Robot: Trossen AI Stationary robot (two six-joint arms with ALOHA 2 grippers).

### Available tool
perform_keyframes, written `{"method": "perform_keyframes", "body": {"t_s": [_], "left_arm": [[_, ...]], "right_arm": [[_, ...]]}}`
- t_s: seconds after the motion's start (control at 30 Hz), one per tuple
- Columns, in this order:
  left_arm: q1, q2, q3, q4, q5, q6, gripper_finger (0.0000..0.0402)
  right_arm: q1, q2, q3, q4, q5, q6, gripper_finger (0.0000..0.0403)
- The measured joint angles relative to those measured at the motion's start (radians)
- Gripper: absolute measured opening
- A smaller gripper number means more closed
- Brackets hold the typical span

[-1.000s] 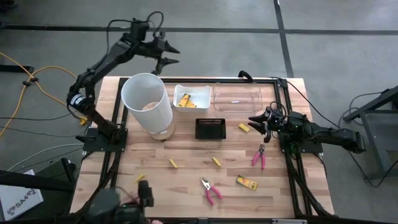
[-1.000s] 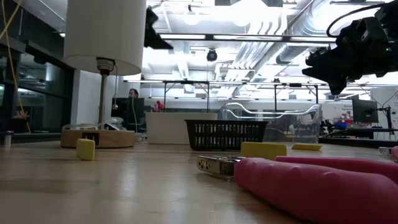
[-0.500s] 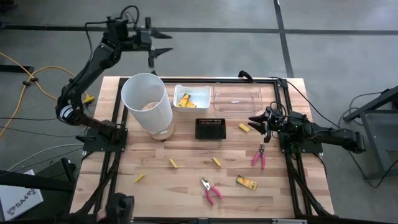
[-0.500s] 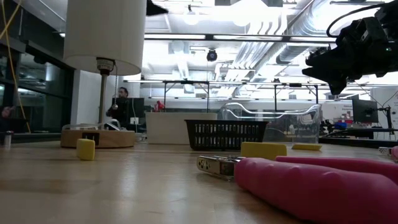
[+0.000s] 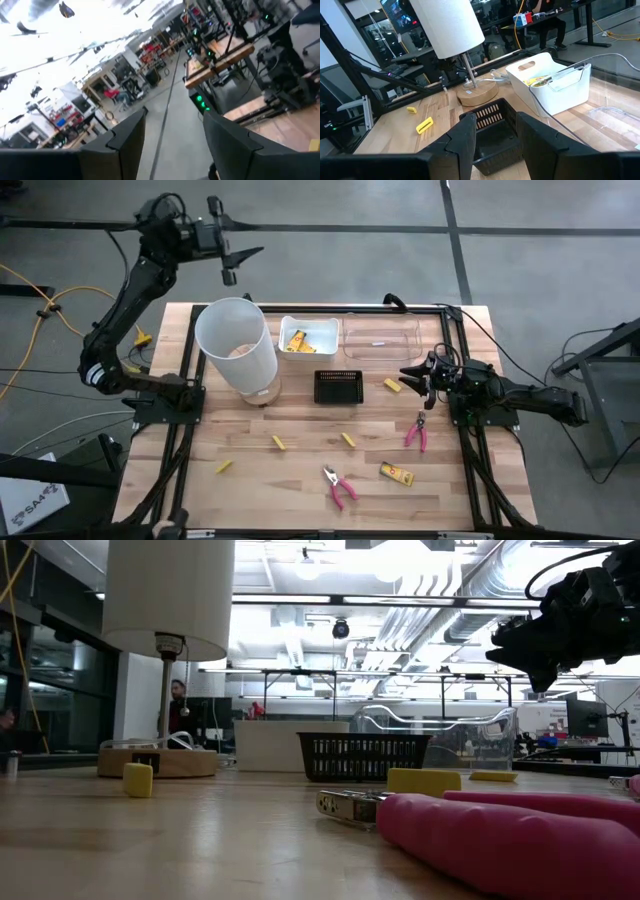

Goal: Pick & Place School Supplies
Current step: Put the yellow crayon box into the white bin

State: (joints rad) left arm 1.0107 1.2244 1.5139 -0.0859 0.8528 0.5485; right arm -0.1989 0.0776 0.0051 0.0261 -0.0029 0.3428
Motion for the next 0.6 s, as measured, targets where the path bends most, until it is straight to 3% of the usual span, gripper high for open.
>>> {"method": "perform_keyframes", "body": {"t_s": [0.33, 0.6], "left_arm": [[-0.033, -0.063, 0.001, 0.072, 0.086, -0.174, 0.0193], [-0.221, -0.087, 0.000, 0.063, 0.134, -0.214, 0.0193]], "right_arm": [[0.000, 0.000, 0.000, 0.000, 0.000, 0.000, 0.0133], [0.000, 0.000, 0.000, 0.000, 0.000, 0.000, 0.0133]]}}
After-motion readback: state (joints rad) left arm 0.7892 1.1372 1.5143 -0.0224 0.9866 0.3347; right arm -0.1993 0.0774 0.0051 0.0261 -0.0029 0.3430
